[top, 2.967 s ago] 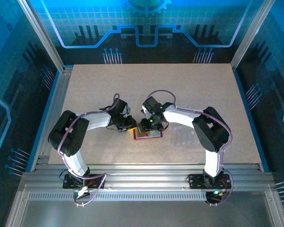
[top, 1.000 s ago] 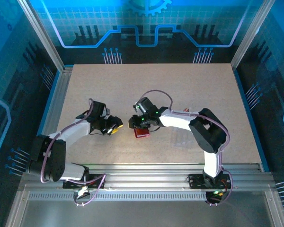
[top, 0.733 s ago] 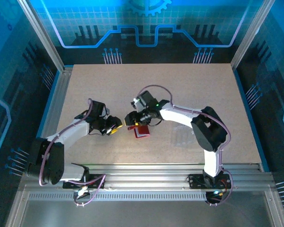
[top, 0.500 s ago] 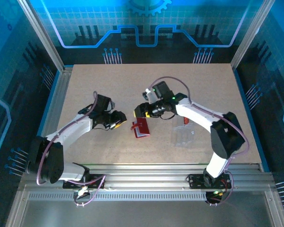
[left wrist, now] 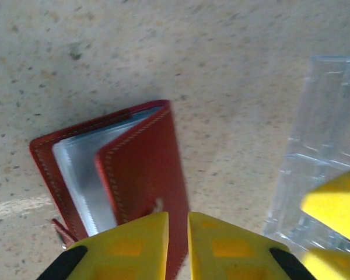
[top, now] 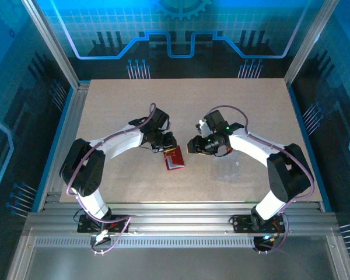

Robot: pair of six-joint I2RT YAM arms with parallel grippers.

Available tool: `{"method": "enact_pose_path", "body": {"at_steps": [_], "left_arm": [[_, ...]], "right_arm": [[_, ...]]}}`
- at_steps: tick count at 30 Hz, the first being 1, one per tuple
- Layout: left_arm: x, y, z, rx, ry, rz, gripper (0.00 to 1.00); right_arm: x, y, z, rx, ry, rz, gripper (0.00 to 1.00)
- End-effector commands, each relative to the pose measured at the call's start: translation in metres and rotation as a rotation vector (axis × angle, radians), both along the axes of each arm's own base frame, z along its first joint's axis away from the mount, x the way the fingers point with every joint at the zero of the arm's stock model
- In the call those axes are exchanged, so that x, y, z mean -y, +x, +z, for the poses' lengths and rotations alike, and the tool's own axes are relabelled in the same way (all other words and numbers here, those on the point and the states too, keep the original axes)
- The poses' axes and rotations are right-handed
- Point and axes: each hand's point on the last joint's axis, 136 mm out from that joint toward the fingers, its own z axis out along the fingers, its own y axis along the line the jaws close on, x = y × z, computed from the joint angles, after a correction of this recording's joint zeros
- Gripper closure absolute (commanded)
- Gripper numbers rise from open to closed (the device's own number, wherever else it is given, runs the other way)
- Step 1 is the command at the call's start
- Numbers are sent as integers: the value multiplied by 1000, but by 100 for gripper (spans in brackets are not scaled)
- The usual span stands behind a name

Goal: Put the credit cards into the card holder

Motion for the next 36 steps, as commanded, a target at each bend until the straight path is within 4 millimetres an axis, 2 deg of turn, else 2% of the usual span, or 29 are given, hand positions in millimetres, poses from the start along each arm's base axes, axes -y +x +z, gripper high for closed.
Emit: {"method": "enact_pose_path", "body": {"at_steps": [1, 9, 16, 22, 25, 28, 31, 33, 36], "left_arm": [[-17, -9, -20, -54, 37, 18, 82], [-50, -28, -56, -124, 83, 64, 82], [-59, -44, -81, -170, 98, 77, 83], [-68, -52, -95, -195, 89, 97, 83], [-71, -55, -99, -203, 79, 106, 83], [-69, -53, -97, -198, 51, 113, 83], [-67, -49, -85, -175, 1, 127, 79], [-70, -45, -72, -144, -30, 152, 70], [-82, -42, -54, -86, -6, 178, 59]], "right_arm": [[-6, -3, -12, -20, 3, 29, 49], [-41, 0, -33, -48, 44, 115, 41], [-71, 2, -44, -86, 134, 172, 38], [-89, -6, -52, -128, 180, 215, 38], [-106, -13, -48, -150, 259, 250, 44], [-118, -16, -41, -159, 324, 267, 62], [-108, -9, -33, -124, 306, 224, 97], [-85, -1, -28, -64, 194, 166, 100], [-30, 9, -10, 94, -158, 77, 100]]}}
